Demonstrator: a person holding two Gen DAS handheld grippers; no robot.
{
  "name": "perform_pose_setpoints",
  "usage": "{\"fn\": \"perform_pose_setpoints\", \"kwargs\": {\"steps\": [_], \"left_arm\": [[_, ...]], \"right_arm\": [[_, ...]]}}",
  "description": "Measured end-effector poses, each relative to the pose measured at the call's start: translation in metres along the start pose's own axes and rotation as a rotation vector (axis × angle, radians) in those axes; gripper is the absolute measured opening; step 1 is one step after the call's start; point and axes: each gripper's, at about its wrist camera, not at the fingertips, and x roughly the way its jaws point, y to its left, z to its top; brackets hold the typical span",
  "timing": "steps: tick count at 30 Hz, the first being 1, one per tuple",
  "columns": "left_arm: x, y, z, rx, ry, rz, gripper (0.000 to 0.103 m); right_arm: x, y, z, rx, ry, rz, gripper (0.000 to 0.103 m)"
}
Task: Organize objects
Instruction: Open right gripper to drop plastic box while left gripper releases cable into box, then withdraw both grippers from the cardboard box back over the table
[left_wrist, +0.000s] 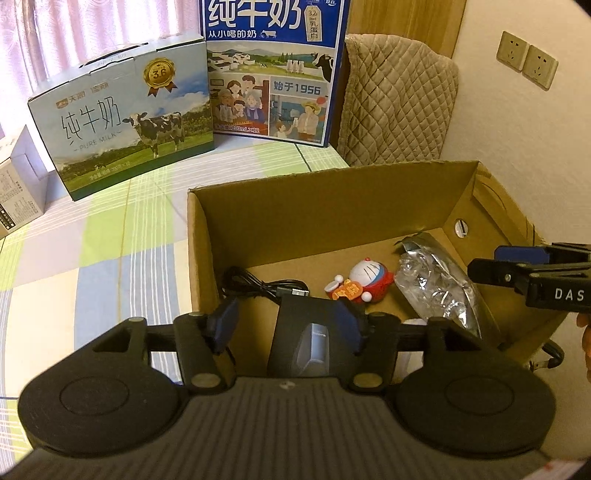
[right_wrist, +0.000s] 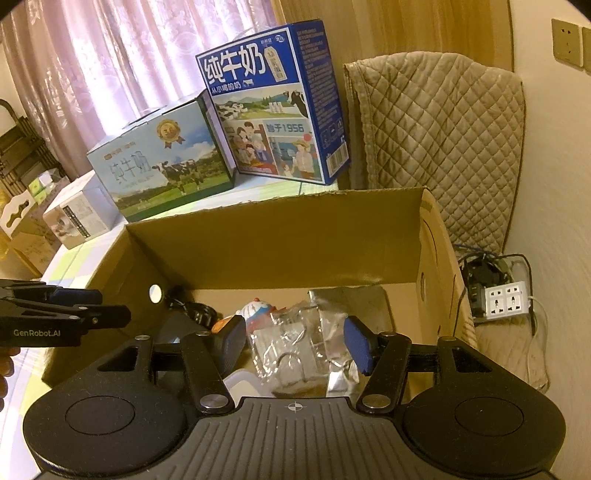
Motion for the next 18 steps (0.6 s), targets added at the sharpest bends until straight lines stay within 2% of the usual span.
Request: {"fn": "perform_pose_setpoints", "kwargs": {"steps": [5,13,18], "left_arm": [[-0.009,-0.004,-0.005,-0.003,-0.005,0.0,0.062],[-0.031,-0.01,-0.011,-0.004,-0.036,-0.001,0.077],[-0.047,-0.01,-0.014,-0.006,-0.059,-0.003,0.082]], "right_arm": [[-0.011,0.004,-0.005,0.006,-0.009,0.005,0.056],[-0.033,0.013,-0.013,0.007,-0.034,0.018,0.057],[-0.047,0.021,-0.018,0.005,-0.053,0.026,0.057]]}}
